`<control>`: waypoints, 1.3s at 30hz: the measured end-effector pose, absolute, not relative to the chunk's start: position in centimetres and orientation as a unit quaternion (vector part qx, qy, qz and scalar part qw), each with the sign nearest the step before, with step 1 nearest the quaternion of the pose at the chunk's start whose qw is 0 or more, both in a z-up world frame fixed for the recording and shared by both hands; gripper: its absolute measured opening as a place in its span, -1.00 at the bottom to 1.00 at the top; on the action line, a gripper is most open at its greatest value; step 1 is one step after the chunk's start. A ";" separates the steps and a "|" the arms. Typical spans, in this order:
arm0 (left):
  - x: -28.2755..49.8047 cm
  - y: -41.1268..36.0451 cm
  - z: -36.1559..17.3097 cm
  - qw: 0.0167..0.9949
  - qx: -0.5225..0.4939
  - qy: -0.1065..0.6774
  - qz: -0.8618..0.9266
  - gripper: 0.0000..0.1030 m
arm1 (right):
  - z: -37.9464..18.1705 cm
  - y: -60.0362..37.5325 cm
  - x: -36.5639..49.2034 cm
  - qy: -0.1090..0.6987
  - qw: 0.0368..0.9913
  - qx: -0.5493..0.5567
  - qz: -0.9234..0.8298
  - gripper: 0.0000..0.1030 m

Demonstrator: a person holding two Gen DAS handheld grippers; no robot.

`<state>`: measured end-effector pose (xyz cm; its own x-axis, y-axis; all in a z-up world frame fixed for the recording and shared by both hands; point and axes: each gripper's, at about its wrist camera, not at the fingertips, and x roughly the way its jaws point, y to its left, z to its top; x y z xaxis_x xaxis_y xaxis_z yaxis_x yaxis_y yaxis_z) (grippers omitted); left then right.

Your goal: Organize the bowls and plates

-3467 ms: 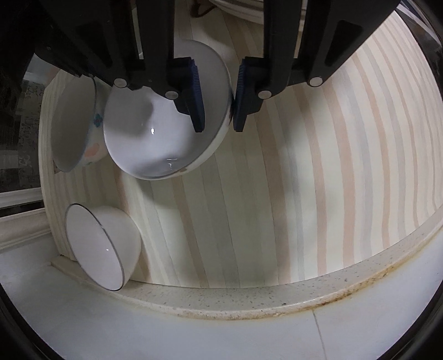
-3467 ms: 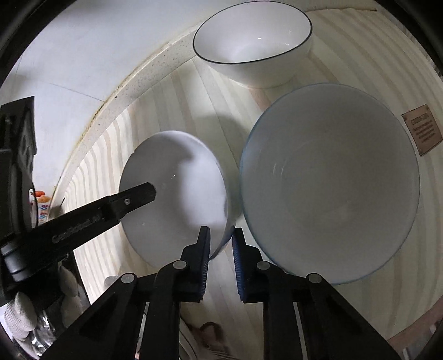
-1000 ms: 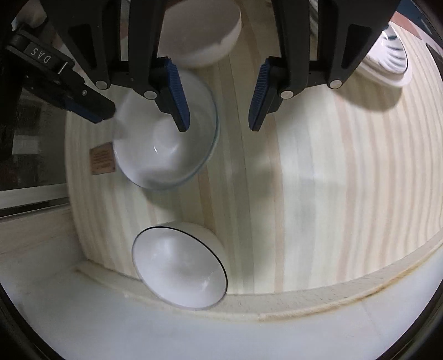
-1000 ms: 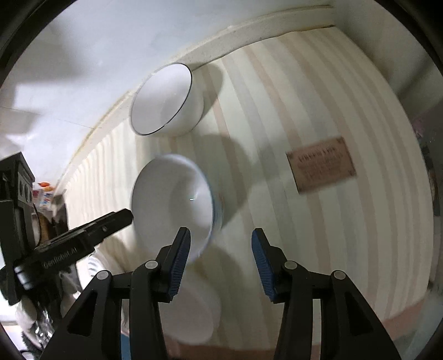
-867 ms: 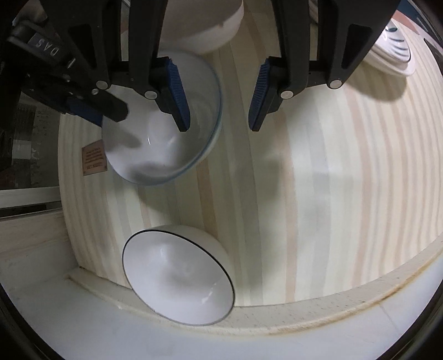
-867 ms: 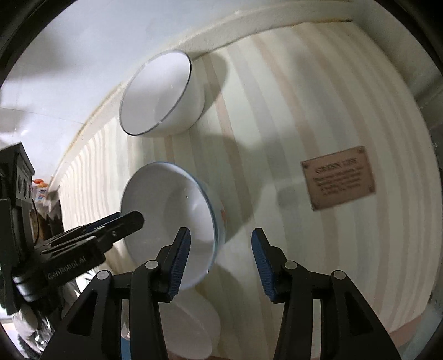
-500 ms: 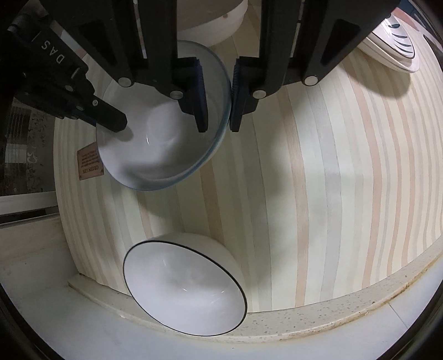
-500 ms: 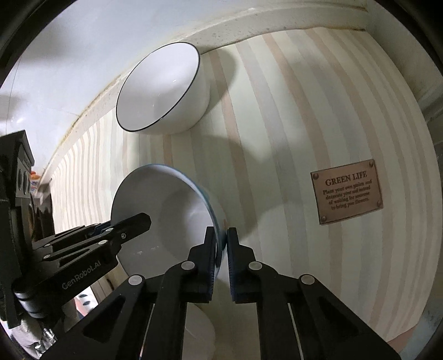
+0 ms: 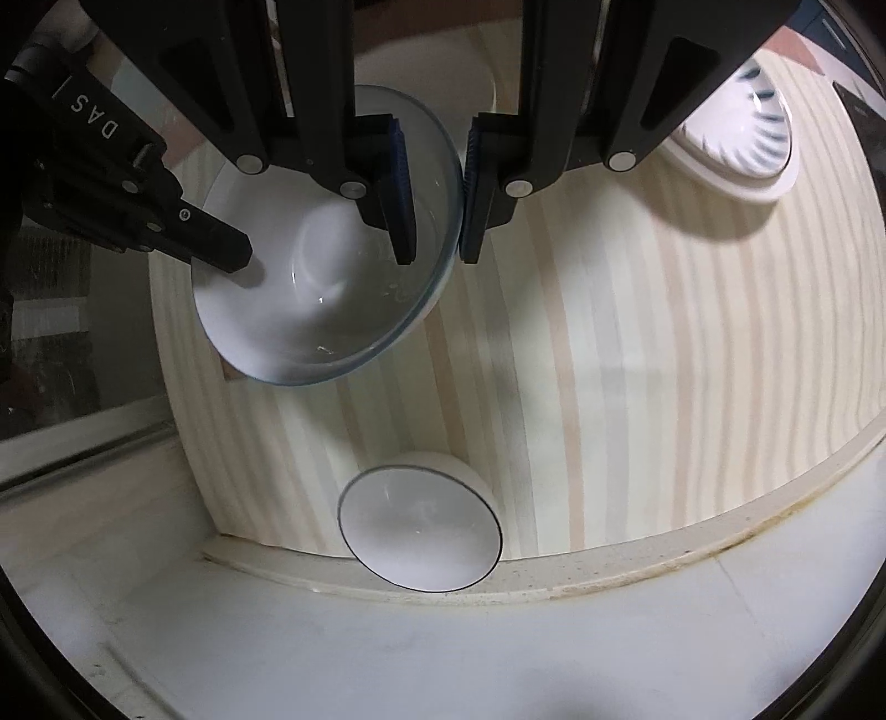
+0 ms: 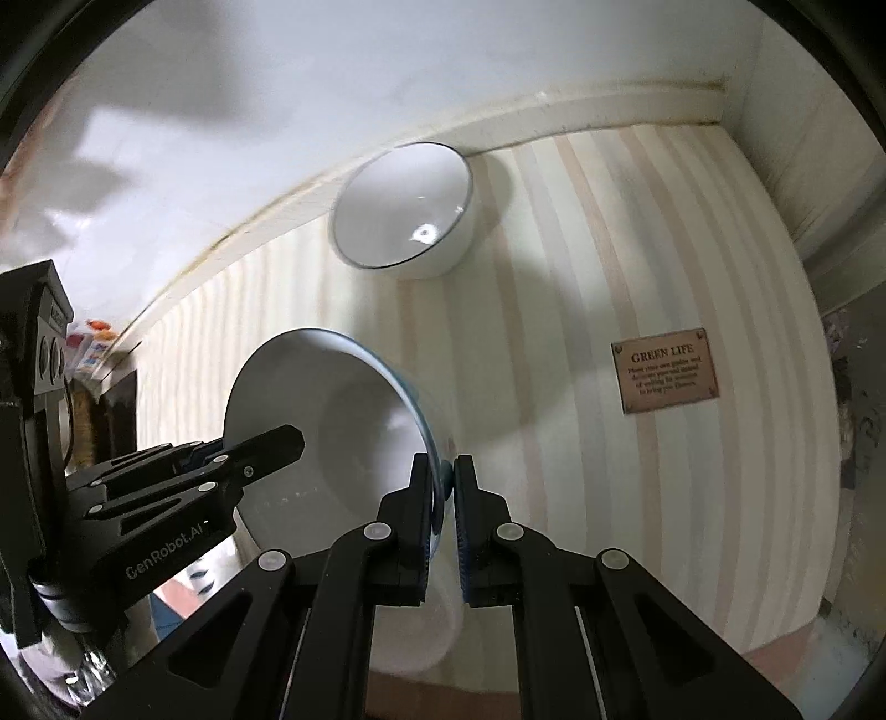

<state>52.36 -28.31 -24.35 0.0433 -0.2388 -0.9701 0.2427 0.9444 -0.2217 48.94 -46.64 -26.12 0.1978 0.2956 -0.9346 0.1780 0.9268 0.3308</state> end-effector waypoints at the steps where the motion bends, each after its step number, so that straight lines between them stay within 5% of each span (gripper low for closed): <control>1: 51.9 -28.3 -24.1 0.722 0.003 0.671 -0.167 -0.73 | -25.7 -46.3 48.2 0.632 0.751 0.186 0.041 -0.82; 39: 45.8 -29.3 -30.1 0.688 0.105 0.704 -0.146 -0.73 | -32.9 -44.2 41.6 0.705 0.677 0.207 0.038 -0.81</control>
<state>45.78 -29.25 -30.09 -0.0327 -0.0535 -0.9980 0.3487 0.9352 -0.0616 41.60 -44.23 -32.87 0.0035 0.3427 -0.9394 0.2403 0.9116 0.3335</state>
